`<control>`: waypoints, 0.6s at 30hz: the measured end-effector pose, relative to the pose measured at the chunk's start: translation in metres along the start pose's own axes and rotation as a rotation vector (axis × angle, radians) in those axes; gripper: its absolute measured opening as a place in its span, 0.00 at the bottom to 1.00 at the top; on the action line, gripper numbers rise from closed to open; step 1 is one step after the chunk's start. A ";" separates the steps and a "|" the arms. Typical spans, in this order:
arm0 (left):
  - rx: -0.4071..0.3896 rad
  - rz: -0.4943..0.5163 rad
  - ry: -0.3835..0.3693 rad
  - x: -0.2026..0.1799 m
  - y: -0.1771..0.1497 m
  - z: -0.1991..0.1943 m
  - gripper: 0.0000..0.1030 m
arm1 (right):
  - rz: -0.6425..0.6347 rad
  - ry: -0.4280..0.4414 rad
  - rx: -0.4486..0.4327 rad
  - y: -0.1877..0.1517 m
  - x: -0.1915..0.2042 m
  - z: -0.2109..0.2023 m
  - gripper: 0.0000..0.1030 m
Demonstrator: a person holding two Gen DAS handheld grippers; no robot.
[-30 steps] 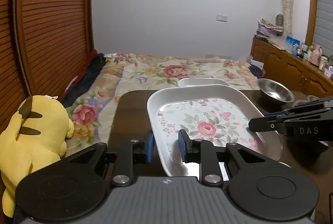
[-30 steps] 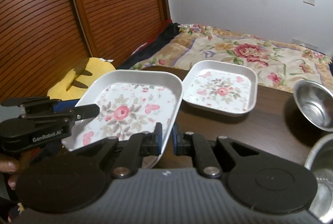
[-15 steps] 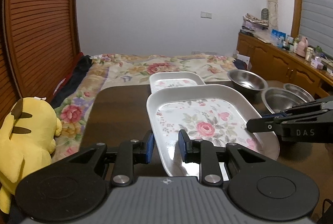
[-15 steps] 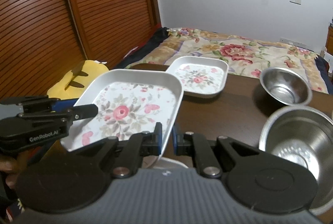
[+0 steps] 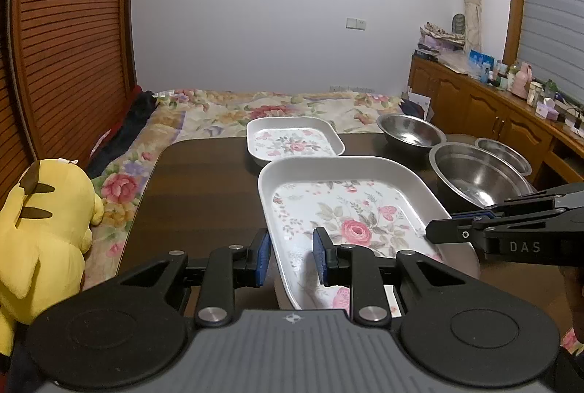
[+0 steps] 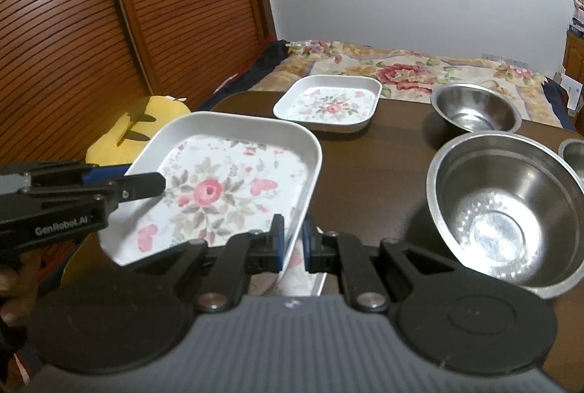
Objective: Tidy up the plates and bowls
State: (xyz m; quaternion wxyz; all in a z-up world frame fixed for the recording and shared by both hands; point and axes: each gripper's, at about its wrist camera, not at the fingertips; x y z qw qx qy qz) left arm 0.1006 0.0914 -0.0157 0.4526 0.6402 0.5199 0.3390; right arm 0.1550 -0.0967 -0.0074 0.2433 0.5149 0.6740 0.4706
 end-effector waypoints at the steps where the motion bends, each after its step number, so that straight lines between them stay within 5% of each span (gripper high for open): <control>1: 0.002 0.001 -0.001 0.000 -0.001 0.000 0.26 | 0.002 0.001 -0.001 -0.001 0.000 -0.001 0.11; 18: 0.084 -0.002 0.010 -0.004 -0.035 0.000 0.26 | 0.040 0.007 -0.001 -0.027 -0.002 -0.010 0.11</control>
Point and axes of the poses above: each gripper's, at about its wrist camera, not at the fingertips, and z roughly the way its jaws point, x to its left, y to its top, and after that the axes turned 12 degrees about -x, right-handed
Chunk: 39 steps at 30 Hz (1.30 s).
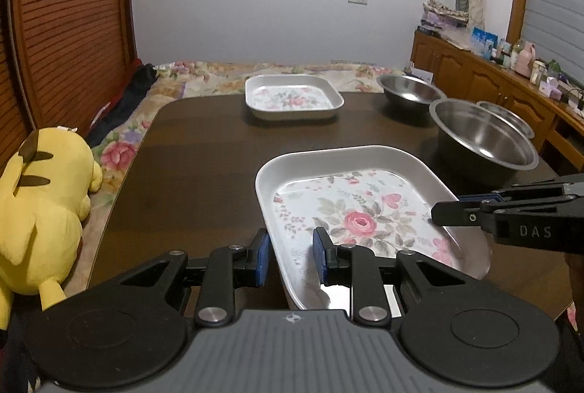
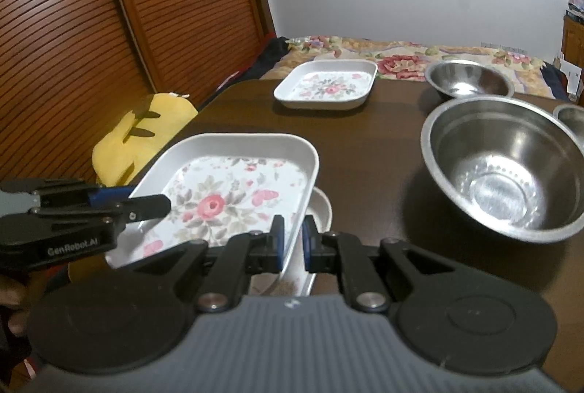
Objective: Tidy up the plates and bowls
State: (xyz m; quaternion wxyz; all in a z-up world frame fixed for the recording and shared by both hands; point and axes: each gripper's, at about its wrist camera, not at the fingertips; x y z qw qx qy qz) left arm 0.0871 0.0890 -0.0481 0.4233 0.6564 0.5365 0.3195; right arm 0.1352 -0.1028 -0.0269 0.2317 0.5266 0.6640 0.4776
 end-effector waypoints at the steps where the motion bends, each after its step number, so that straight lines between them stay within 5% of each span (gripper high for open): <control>1: 0.003 -0.001 0.001 0.000 -0.001 0.001 0.26 | -0.001 -0.001 0.000 -0.003 0.001 0.000 0.11; 39: 0.034 0.037 0.015 -0.006 -0.021 0.020 0.27 | 0.013 -0.067 -0.127 -0.045 0.005 -0.009 0.13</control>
Point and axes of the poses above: each gripper's, at about its wrist camera, not at the fingertips, and z roughly the way its jaws point, x to its left, y to its top, and after that the axes turned 12 degrees about -x, right-handed
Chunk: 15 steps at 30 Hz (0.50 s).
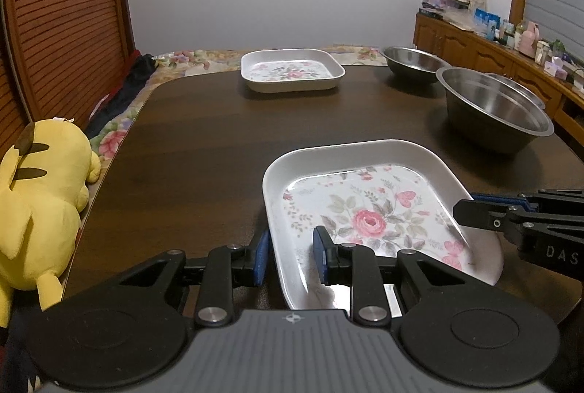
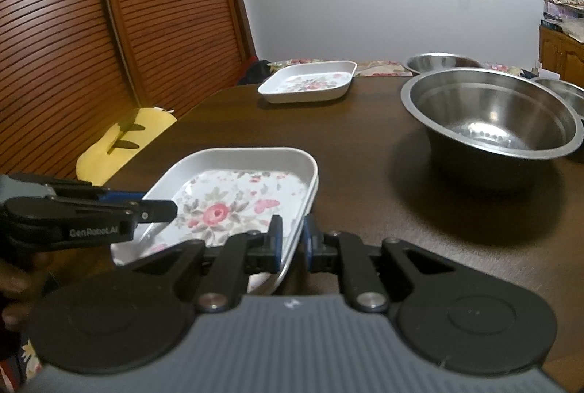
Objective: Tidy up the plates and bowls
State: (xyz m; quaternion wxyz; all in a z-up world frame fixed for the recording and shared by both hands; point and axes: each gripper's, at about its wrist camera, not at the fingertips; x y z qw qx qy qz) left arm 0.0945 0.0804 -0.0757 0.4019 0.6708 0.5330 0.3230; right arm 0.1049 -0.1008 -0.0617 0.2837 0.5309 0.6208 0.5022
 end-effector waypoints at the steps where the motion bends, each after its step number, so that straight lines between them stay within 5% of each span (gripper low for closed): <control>1: 0.000 0.001 0.001 0.000 0.000 0.000 0.27 | 0.003 0.001 -0.001 0.000 0.000 0.000 0.13; 15: 0.001 -0.004 0.000 0.001 0.001 0.000 0.27 | 0.007 0.003 0.001 -0.001 0.000 -0.002 0.14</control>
Point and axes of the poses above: each gripper's, at about its wrist camera, not at the fingertips, and z roughly the way its jaws point, x to its left, y to its top, and after that the axes turned 12 degrees about -x, right-handed
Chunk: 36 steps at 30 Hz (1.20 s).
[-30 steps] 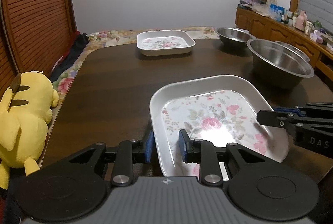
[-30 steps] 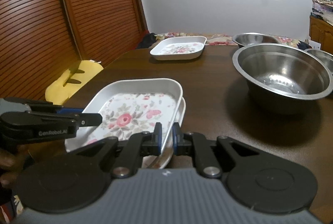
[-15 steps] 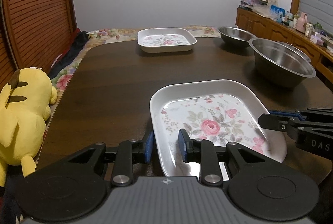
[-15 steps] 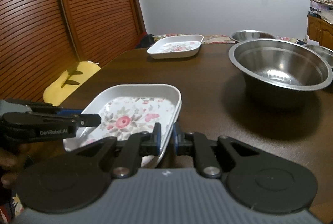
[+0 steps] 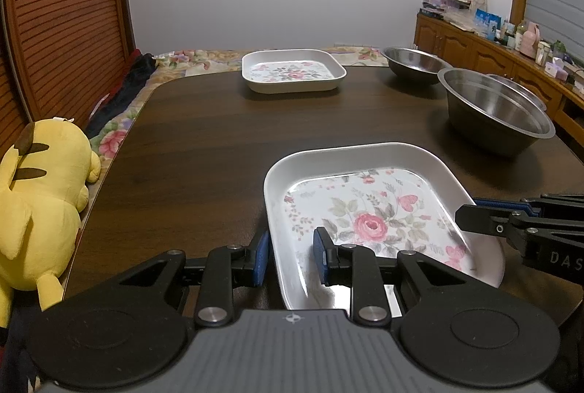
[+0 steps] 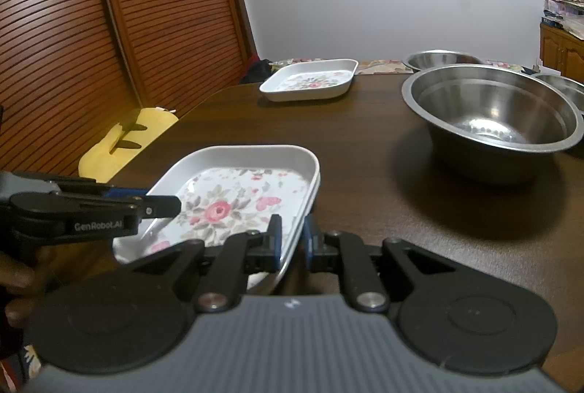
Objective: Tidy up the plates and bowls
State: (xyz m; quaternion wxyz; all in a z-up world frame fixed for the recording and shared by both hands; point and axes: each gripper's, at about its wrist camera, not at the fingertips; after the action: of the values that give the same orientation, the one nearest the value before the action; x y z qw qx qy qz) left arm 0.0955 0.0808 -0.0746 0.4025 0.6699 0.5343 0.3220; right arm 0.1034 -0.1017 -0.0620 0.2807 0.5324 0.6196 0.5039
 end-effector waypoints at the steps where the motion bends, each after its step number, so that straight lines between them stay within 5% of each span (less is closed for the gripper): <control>1: -0.004 -0.001 0.000 0.001 0.001 0.000 0.27 | 0.003 0.001 0.000 0.000 0.000 0.000 0.14; 11: -0.073 0.018 0.010 0.006 0.032 -0.009 0.39 | 0.035 0.002 -0.046 0.026 -0.017 -0.008 0.14; 22: -0.135 0.036 0.014 0.013 0.076 0.001 0.40 | -0.013 -0.006 -0.126 0.090 -0.032 -0.013 0.14; 29: -0.147 0.068 0.016 0.022 0.096 0.024 0.48 | -0.012 0.016 -0.095 0.105 -0.035 0.005 0.15; 32: -0.145 0.070 0.018 0.027 0.104 0.040 0.53 | -0.023 0.028 -0.067 0.111 -0.036 0.020 0.39; 36: -0.135 0.052 0.007 0.034 0.115 0.060 0.55 | -0.077 0.029 -0.038 0.120 -0.033 0.042 0.46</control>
State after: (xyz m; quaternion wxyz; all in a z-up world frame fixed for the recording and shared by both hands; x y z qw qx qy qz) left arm 0.2071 0.0907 -0.0011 0.4364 0.6538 0.4951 0.3700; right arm 0.1949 -0.1276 0.0282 0.3009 0.4953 0.6338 0.5123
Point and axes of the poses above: each gripper's, at about its wrist camera, not at the fingertips, and z roughly the way its jaws point, x to its left, y to its top, and after that the axes turned 12 degrees about -x, right-handed
